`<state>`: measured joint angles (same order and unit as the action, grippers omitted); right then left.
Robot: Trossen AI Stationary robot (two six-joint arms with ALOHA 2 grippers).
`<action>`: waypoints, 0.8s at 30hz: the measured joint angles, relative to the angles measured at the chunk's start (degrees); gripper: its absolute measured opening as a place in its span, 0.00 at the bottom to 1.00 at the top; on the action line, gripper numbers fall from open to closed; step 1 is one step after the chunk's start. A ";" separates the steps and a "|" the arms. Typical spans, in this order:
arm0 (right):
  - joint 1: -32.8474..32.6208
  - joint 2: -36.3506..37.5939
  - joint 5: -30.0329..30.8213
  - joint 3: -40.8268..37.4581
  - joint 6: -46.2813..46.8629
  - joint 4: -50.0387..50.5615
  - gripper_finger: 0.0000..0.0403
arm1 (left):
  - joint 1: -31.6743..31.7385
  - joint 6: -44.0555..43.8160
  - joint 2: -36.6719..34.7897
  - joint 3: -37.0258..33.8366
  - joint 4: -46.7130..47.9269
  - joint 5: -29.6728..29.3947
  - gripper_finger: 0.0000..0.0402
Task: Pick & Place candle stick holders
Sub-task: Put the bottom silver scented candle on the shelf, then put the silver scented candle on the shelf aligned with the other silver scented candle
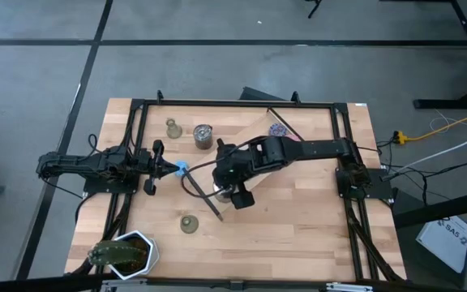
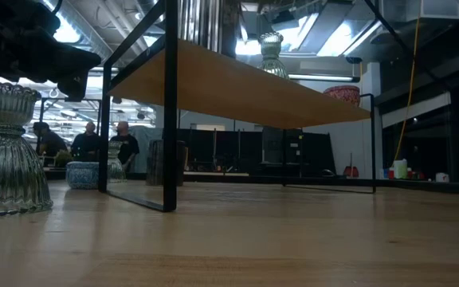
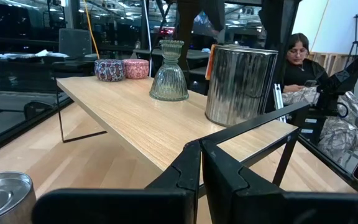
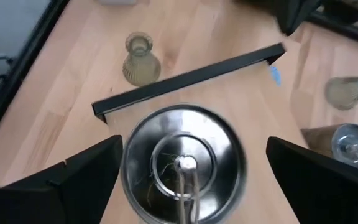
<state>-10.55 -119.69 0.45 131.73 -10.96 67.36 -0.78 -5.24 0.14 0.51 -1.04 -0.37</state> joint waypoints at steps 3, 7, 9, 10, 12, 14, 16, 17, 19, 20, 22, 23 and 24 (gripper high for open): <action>0.00 0.91 0.73 0.05 0.97 0.36 0.99 | 0.00 -0.01 0.00 0.01 0.00 -0.02 0.03; -0.07 2.18 2.10 0.05 1.55 0.41 0.99 | 0.01 0.00 0.00 0.00 -0.11 0.00 0.03; -0.29 2.89 2.47 0.05 1.57 1.25 0.99 | 0.01 0.00 0.00 -0.02 -0.14 0.01 0.03; -0.41 3.06 2.56 0.05 1.68 1.61 0.99 | 0.01 0.01 0.00 0.01 -0.31 0.00 0.03; -0.88 3.60 2.90 0.05 2.97 1.46 0.99 | 0.00 0.00 0.00 0.00 -0.33 0.02 0.03; -1.32 3.90 3.86 0.05 4.41 1.64 0.99 | 0.02 0.00 0.00 -0.02 -0.39 0.00 0.03; -1.67 3.97 5.68 0.05 5.51 1.73 0.99 | 0.00 0.00 0.00 0.00 -0.40 -0.01 0.03; -1.87 3.95 6.48 0.05 5.82 1.91 0.99 | 0.02 0.00 0.00 -0.01 -0.45 -0.02 0.03; -1.99 4.11 7.45 0.03 6.39 2.40 0.98 | 0.01 -0.01 0.00 0.01 -0.33 0.01 0.03; -1.99 4.26 7.50 0.03 7.18 2.61 0.98 | 0.00 0.01 0.00 0.01 -0.46 -0.02 0.03; -1.69 4.42 7.60 0.03 9.25 2.90 0.97 | 0.00 -0.02 0.00 0.01 -0.40 0.00 0.03; -1.56 4.42 8.24 0.03 10.21 3.15 0.97 | 0.00 -0.02 0.00 0.00 -0.46 0.01 0.03; -1.49 4.42 8.79 0.01 10.92 3.51 0.96 | 0.01 0.00 0.00 0.00 -0.42 0.00 0.03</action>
<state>-12.04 -115.26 9.24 131.75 -0.04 70.87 -0.76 -5.25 0.14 0.50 -1.45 -0.37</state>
